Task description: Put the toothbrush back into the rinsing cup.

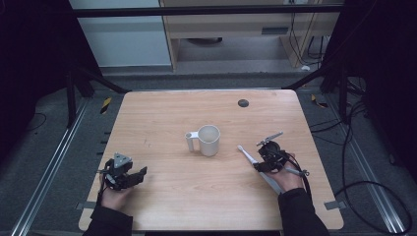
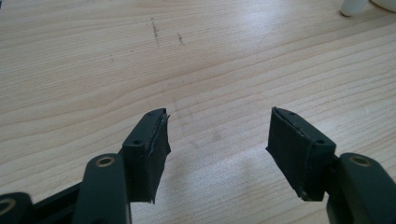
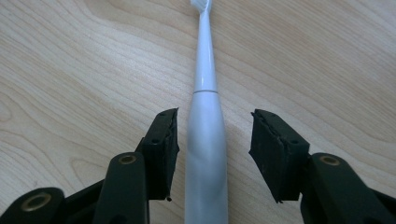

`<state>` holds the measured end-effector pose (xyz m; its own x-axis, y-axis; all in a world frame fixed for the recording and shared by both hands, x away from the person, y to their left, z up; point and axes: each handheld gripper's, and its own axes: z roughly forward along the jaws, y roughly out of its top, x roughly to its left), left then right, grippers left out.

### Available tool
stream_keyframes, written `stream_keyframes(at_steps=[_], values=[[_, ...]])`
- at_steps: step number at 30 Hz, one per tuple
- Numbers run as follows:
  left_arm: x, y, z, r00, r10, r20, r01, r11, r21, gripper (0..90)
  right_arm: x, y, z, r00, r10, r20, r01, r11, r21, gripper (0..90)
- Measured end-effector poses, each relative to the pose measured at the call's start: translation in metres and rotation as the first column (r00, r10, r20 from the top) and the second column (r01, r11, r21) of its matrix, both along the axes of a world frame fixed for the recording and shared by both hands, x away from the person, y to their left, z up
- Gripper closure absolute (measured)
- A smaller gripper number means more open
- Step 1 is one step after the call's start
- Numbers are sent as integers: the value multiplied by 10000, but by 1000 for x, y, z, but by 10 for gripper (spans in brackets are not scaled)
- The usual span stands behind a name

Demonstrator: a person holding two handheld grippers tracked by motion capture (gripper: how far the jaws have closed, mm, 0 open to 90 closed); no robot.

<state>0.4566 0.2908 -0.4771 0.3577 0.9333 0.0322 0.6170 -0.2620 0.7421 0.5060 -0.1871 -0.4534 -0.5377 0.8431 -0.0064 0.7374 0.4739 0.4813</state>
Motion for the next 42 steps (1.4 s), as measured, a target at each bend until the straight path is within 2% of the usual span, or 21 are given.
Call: stream_keyframes(at_steps=[23,25,29,36,39,42], values=[[0,0,0,10000,7,-47,-7,10000,10,372,9,6,-16,9957,139,-913,-183,9987,-479,565],[0,1,0,10000,8,-46,-8,10000,9,372,10,6,-17,9961,246,-850,-298,9977,-607,571],[0,0,0,10000,7,-56,-7,10000,17,372,10,7,-18,9938,107,-1111,-176,9980,-609,590],[0,1,0,10000,9,-57,-9,10000,13,372,11,7,-18,9931,69,-1167,-148,9977,-667,656],[0,0,0,10000,8,-56,-7,10000,18,372,11,8,-17,9917,-109,-1281,27,9979,-640,660],[1,1,0,10000,12,-63,-12,10000,12,372,12,7,-17,9923,-33,-1236,-56,9974,-723,665]])
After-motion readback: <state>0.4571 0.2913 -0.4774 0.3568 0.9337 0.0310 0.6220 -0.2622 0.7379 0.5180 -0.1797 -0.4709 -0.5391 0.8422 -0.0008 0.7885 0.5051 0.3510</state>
